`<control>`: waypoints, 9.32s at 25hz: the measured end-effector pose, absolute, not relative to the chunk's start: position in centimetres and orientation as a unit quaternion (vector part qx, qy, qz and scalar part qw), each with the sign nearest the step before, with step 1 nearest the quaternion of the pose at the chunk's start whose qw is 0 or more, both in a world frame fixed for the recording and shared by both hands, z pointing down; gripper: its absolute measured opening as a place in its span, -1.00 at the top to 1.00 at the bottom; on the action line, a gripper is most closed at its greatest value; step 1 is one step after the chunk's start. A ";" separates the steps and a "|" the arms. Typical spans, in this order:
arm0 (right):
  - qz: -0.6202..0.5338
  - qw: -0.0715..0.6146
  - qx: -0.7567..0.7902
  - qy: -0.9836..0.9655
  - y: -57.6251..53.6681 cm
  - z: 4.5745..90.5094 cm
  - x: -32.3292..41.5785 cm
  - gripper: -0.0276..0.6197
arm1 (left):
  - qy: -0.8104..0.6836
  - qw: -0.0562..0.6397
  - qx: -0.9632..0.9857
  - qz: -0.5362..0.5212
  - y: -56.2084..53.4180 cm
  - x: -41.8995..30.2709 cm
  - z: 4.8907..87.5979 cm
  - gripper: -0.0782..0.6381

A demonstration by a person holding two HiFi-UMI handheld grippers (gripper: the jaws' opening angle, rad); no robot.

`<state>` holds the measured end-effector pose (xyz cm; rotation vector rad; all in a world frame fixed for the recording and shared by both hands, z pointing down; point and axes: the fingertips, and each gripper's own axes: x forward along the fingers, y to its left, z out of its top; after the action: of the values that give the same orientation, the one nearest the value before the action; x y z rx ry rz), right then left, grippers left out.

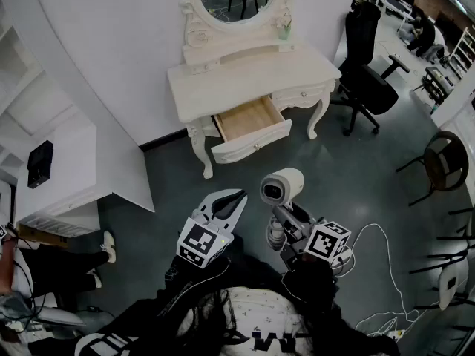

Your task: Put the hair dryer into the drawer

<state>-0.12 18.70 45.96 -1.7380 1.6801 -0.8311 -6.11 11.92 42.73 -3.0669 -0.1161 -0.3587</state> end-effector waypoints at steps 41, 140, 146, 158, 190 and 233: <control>-0.348 0.286 -0.667 0.594 11.0 49.3 6.8 0.31 | -0.034 0.013 -0.988 -0.147 1.9 0.1 44.8 0.78; -0.487 -0.401 -0.363 0.686 -21.1 78.5 24.5 0.31 | 0.339 -0.037 -0.921 -0.189 -20.7 5.5 45.7 0.78; -0.456 -0.414 -0.399 0.679 -22.0 79.9 25.3 0.32 | 0.348 -0.039 -0.915 -0.201 -20.3 4.5 45.9 0.78; -0.444 -0.390 -0.497 0.636 -22.3 82.0 28.1 0.31 | 0.342 -0.043 -0.913 -0.218 -20.0 3.9 45.9 0.78; -0.411 -0.154 -0.569 0.696 -21.1 66.3 25.0 0.00 | 0.264 -0.036 -0.943 -0.201 -23.0 1.3 46.4 0.78; -0.315 0.048 -0.699 0.640 -10.6 50.6 12.1 0.86 | -0.005 -0.047 -0.985 -0.168 -18.5 5.0 48.4 0.78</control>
<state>12.05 -10.62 50.56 -2.1320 1.9517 -0.9604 5.05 -18.50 48.42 -3.1902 -0.0167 -0.5449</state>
